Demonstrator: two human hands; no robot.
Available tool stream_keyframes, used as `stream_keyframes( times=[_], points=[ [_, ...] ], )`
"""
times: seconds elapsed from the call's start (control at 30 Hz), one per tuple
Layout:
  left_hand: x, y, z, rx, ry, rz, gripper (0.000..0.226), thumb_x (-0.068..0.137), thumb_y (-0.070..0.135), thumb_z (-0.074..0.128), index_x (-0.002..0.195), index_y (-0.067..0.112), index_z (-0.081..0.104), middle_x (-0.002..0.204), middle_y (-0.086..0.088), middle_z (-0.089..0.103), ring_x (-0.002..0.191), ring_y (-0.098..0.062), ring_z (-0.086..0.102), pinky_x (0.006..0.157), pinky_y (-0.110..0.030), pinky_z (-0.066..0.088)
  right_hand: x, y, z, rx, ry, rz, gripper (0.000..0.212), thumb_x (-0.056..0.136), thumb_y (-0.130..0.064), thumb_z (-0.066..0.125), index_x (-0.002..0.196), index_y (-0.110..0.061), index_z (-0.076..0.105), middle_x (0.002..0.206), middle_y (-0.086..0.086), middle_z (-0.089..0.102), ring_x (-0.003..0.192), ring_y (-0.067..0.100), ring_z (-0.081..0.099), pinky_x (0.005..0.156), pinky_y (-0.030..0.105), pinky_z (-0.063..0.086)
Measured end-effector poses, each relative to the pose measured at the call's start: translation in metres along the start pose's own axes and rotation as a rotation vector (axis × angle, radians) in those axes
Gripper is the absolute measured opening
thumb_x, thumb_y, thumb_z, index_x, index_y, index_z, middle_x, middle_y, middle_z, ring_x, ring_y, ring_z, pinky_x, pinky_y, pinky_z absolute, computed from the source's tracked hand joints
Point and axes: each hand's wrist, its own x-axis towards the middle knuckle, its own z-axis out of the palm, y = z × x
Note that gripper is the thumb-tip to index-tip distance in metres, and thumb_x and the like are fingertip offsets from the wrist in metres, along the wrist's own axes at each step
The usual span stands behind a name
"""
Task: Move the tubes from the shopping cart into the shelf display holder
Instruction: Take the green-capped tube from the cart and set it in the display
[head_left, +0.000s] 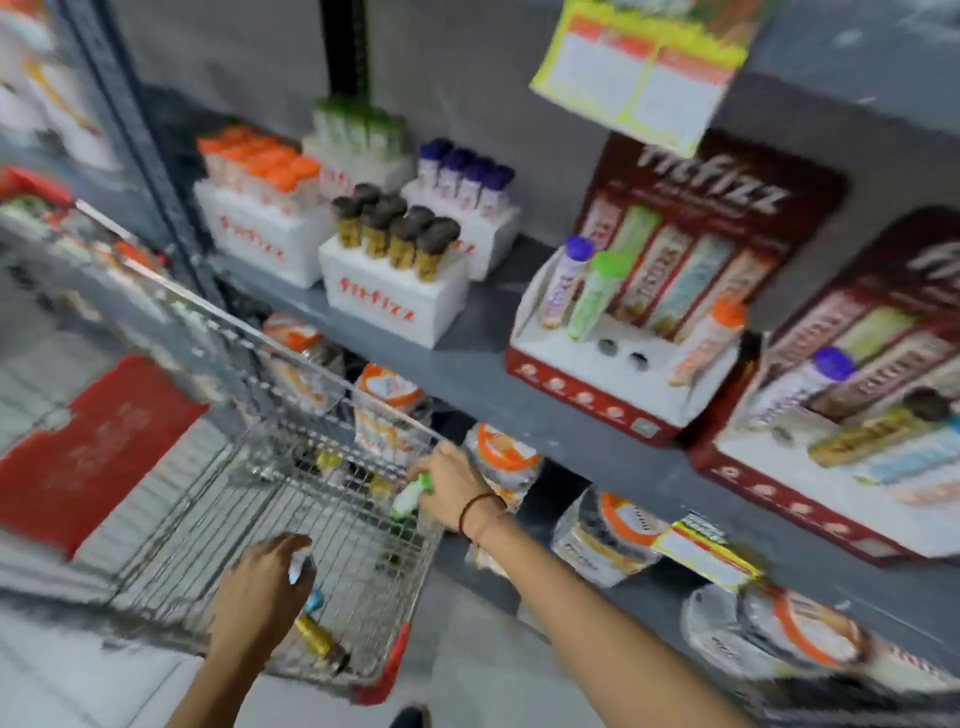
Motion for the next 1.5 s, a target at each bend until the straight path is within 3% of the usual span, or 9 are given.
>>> stream_keyframes(
  times=[0.13,0.3,0.43,0.57,0.67,0.77,1.0,1.17,1.5],
  points=[
    [0.031,0.057,-0.011,-0.012,0.108,0.171,0.029,0.067,0.0,0.079,0.095,0.0,0.07,0.09,-0.021,0.07,0.07,-0.038,0.065,0.054,-0.038,0.052,-0.04,0.007,-0.06,0.025,0.155,-0.032,0.028,0.087,-0.008,0.054,0.114,-0.009,0.062,0.116,0.019,0.051,0.111,0.032,0.05,0.093,0.029,0.031],
    [0.065,0.138,-0.012,-0.141,0.266,0.446,0.033,0.076,0.012,0.055,0.102,-0.004,0.066,0.102,-0.022,0.066,0.086,-0.039,0.063,0.071,-0.042,0.052,-0.104,0.021,-0.134,0.06,0.387,-0.007,0.033,0.084,-0.011,0.059,0.116,-0.012,0.058,0.12,0.012,0.054,0.117,0.029,0.047,0.096,0.028,0.033],
    [0.07,0.2,0.0,-0.176,0.216,0.647,0.046,0.083,0.023,0.039,0.115,-0.002,0.061,0.116,-0.022,0.061,0.104,-0.036,0.056,0.089,-0.041,0.042,-0.147,0.039,-0.176,0.035,0.525,0.06,0.035,0.08,-0.011,0.061,0.115,-0.01,0.059,0.114,0.013,0.059,0.11,0.029,0.053,0.091,0.025,0.034],
    [0.058,0.248,0.025,-0.152,0.099,0.799,0.048,0.092,0.032,0.035,0.123,0.003,0.057,0.13,-0.017,0.055,0.116,-0.032,0.053,0.09,-0.045,0.046,-0.182,0.061,-0.204,0.019,0.609,0.143,0.037,0.08,-0.013,0.063,0.116,-0.014,0.06,0.116,0.008,0.059,0.111,0.021,0.052,0.086,0.017,0.031],
    [0.042,0.277,0.043,-0.112,0.028,0.956,0.057,0.098,0.04,0.022,0.126,0.004,0.055,0.132,-0.014,0.054,0.12,-0.029,0.05,0.093,-0.043,0.044,-0.197,0.077,-0.22,-0.013,0.613,0.194,0.034,0.078,-0.013,0.065,0.112,-0.013,0.063,0.113,0.012,0.065,0.108,0.027,0.056,0.092,0.028,0.039],
    [0.029,0.299,0.051,-0.038,-0.023,1.067,0.051,0.095,0.035,0.031,0.126,0.003,0.056,0.131,-0.013,0.056,0.12,-0.027,0.051,0.103,-0.037,0.032,-0.208,0.089,-0.233,-0.009,0.613,0.221,0.034,0.078,-0.009,0.065,0.111,-0.011,0.063,0.113,0.012,0.066,0.108,0.032,0.057,0.094,0.034,0.043],
    [0.029,0.301,0.063,0.076,-0.093,1.073,0.064,0.098,0.045,0.014,0.128,0.005,0.054,0.134,-0.01,0.053,0.125,-0.024,0.046,0.108,-0.036,0.014,-0.22,0.119,-0.252,-0.031,0.616,0.284,0.037,0.081,-0.014,0.064,0.117,-0.015,0.06,0.114,0.009,0.065,0.11,0.031,0.054,0.098,0.038,0.044],
    [0.025,0.309,0.064,0.093,-0.088,1.102,0.067,0.098,0.048,0.012,0.129,0.006,0.053,0.134,-0.01,0.053,0.125,-0.024,0.046,0.109,-0.034,0.01,-0.222,0.13,-0.269,-0.084,0.741,0.31,0.028,0.081,-0.027,0.067,0.102,-0.008,0.068,0.069,-0.005,0.048,0.085,0.017,0.044,0.062,0.026,0.038],
    [0.027,0.315,0.076,0.083,-0.077,1.142,0.064,0.097,0.048,0.016,0.134,0.007,0.048,0.138,-0.01,0.049,0.128,-0.024,0.043,0.11,-0.037,0.012,-0.211,0.146,-0.289,-0.139,0.794,0.39,0.034,0.078,-0.022,0.069,0.106,-0.004,0.066,0.111,0.014,0.064,0.102,0.023,0.053,0.083,0.028,0.042]
  ],
)
